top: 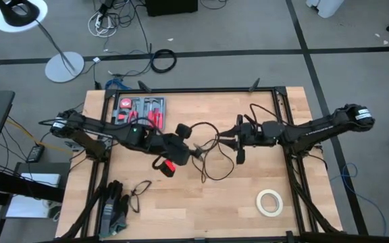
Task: Coil cords
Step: Coil the black wire onto the spool
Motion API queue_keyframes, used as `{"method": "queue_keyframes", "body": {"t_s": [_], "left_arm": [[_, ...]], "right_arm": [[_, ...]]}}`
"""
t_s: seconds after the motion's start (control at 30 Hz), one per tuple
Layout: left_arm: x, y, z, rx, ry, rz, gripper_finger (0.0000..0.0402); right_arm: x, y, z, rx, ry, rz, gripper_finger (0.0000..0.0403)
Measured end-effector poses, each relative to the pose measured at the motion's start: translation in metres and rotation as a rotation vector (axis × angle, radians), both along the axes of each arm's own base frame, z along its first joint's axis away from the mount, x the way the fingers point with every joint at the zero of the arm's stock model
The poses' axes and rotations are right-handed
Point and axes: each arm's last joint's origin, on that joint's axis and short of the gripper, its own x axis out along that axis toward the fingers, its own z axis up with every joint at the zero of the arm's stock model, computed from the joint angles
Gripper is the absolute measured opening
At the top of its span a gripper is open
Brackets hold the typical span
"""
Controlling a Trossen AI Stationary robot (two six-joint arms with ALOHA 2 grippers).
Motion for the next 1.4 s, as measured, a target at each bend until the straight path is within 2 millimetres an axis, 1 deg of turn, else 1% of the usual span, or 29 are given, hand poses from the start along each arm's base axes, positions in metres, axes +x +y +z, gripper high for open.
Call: {"method": "queue_keyframes", "body": {"t_s": [0.1,0.23,0.37,0.5,0.67,0.73,0.83,0.9,1.0,1.17,1.33,1.4], "left_arm": [[0.002,0.007,-0.004,-0.002,0.001,-0.036,0.0],[0.007,0.024,-0.018,-0.019,0.006,-0.023,0.0],[0.015,0.041,-0.038,-0.066,-0.093,0.011,0.0],[0.02,0.052,-0.055,-0.143,-0.22,0.034,0.0],[0.016,0.062,-0.086,-0.275,-0.339,0.067,0.0],[0.013,0.063,-0.096,-0.316,-0.388,0.073,0.0],[0.002,0.062,-0.111,-0.369,-0.407,0.093,0.0],[-0.007,0.062,-0.114,-0.395,-0.439,0.105,0.0],[-0.021,0.063,-0.111,-0.426,-0.504,0.134,0.0],[-0.04,0.065,-0.106,-0.432,-0.583,0.214,0.0],[-0.045,0.069,-0.104,-0.404,-0.621,0.314,0.0],[-0.045,0.074,-0.099,-0.384,-0.68,0.33,0.0]], "right_arm": [[0.001,-0.005,-0.005,-0.017,0.046,-0.005,0.0098],[0.003,-0.013,-0.013,-0.079,0.117,-0.127,0.0097],[0.005,-0.025,-0.022,-0.047,0.185,-0.217,0.0097],[0.001,-0.035,-0.033,-0.014,0.294,-0.268,0.0097],[-0.003,-0.047,-0.037,0.036,0.346,-0.324,0.0097],[-0.004,-0.049,-0.038,0.056,0.353,-0.316,0.0097],[-0.004,-0.049,-0.038,0.09,0.351,-0.281,0.0097],[-0.003,-0.047,-0.038,0.104,0.349,-0.234,0.0097],[-0.001,-0.041,-0.036,0.107,0.326,-0.172,0.0098],[0.005,-0.033,-0.035,0.109,0.282,-0.143,0.0094],[0.011,-0.03,-0.044,0.103,0.304,-0.196,0.0093],[0.016,-0.031,-0.046,0.099,0.284,-0.208,0.0093]]}}
